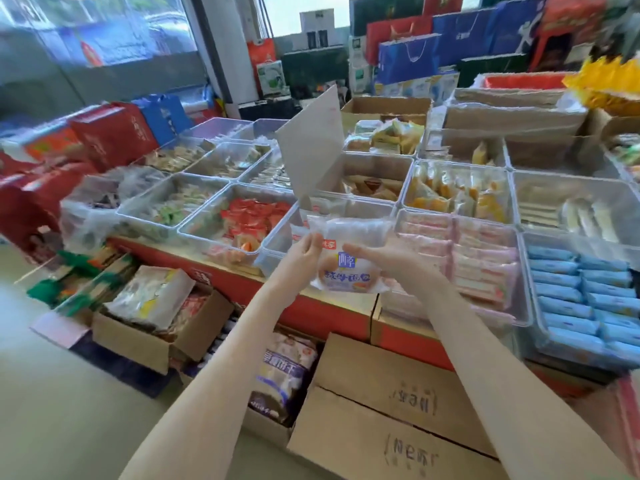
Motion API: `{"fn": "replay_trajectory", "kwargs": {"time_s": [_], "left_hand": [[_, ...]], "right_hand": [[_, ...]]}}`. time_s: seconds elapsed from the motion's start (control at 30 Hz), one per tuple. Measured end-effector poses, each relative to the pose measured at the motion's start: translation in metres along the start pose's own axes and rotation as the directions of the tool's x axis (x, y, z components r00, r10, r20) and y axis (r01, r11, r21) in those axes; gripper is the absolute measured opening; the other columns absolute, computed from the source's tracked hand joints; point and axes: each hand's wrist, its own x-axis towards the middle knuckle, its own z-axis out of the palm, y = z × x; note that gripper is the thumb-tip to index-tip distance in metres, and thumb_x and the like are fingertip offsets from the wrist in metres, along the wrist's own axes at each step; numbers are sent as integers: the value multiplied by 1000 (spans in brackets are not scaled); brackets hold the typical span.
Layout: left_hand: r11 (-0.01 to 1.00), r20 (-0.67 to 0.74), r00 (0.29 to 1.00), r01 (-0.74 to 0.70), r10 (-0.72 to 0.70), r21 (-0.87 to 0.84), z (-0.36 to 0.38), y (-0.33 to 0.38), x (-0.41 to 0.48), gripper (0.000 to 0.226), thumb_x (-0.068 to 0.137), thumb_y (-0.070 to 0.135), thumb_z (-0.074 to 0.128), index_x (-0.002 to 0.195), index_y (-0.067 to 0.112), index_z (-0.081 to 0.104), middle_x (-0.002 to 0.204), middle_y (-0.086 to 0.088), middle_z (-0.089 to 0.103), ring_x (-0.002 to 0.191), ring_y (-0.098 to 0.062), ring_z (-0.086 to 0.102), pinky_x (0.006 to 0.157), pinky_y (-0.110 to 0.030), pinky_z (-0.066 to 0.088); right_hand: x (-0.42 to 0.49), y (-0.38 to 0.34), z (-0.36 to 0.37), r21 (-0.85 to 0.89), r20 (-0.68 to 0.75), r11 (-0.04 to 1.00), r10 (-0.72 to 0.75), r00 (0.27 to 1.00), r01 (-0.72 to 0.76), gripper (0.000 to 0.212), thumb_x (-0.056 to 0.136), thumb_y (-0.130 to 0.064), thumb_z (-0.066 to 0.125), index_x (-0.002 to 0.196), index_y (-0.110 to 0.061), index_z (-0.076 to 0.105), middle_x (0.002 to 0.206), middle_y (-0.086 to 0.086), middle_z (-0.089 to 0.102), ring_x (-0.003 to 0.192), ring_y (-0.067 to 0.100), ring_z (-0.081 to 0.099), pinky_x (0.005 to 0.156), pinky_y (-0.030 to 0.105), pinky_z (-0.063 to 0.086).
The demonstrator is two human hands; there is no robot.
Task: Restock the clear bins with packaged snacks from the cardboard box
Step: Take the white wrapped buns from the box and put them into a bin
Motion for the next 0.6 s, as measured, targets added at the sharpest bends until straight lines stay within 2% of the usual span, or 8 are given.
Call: {"fn": "replay_trajectory", "kwargs": {"time_s": [0.1,0.17,0.23,0.3,0.4,0.47,0.53,0.6], "left_hand": [[997,28,1000,-14,12,82,-29,-15,39,38,103,37,29,124,18,53,109,1,55,101,-11,49,81,-23,38],[996,11,1000,-21,20,81,-44,-25,73,30,103,39,34,108,21,58,91,1,57,84,-13,51,73,-25,41],[995,25,999,-26,24,95,-57,-38,106,34,99,44,37,101,20,61,82,-3,58,74,-17,51,70,-33,41],[996,83,997,-5,-3,90,-70,-47,137,34,95,48,38,107,25,61,88,-6,61,74,-18,54,67,-34,43],[996,140,987,76,-81,42,-85,-59,175,57,83,64,39,121,25,56,114,-12,65,104,-29,62,89,-43,50],[990,137,981,135,-138,28,-94,-75,199,73,78,72,38,124,18,53,121,-16,62,112,-33,59,98,-50,46],[978,152,966,204,-208,43,-100,-88,216,75,81,71,36,124,12,53,122,-14,60,113,-33,58,93,-45,49],[970,218,946,227,-240,84,-100,-102,228,54,97,50,38,127,9,51,121,-8,58,117,-31,55,81,-32,46]], "right_hand": [[43,-5,23,-30,-41,999,-26,999,24,79,73,-51,75,135,-14,42,123,1,56,103,17,57,60,19,46],[72,-9,38,-25,-64,999,-39,997,38,56,78,-44,74,121,-16,50,112,-3,61,90,10,58,55,16,45],[99,-10,53,23,-113,1000,-15,993,18,45,80,-38,73,113,-20,47,98,-8,59,84,7,56,56,14,42],[123,-13,68,53,-171,999,-3,985,12,40,82,-34,72,110,-23,46,90,-14,56,84,7,58,57,14,44],[158,-13,90,51,-182,997,59,982,-51,36,82,-31,72,109,-24,50,100,-6,64,78,5,61,68,28,53],[182,-6,103,20,-154,992,123,980,-121,42,78,-36,75,111,-20,55,105,-1,67,84,18,67,82,40,56],[200,3,114,-22,-128,981,190,973,-195,51,75,-41,76,117,-18,56,107,0,68,96,30,67,87,42,55],[210,14,123,-44,-109,969,235,966,-241,51,77,-39,75,120,-19,56,108,0,68,99,32,66,83,38,55]]}}
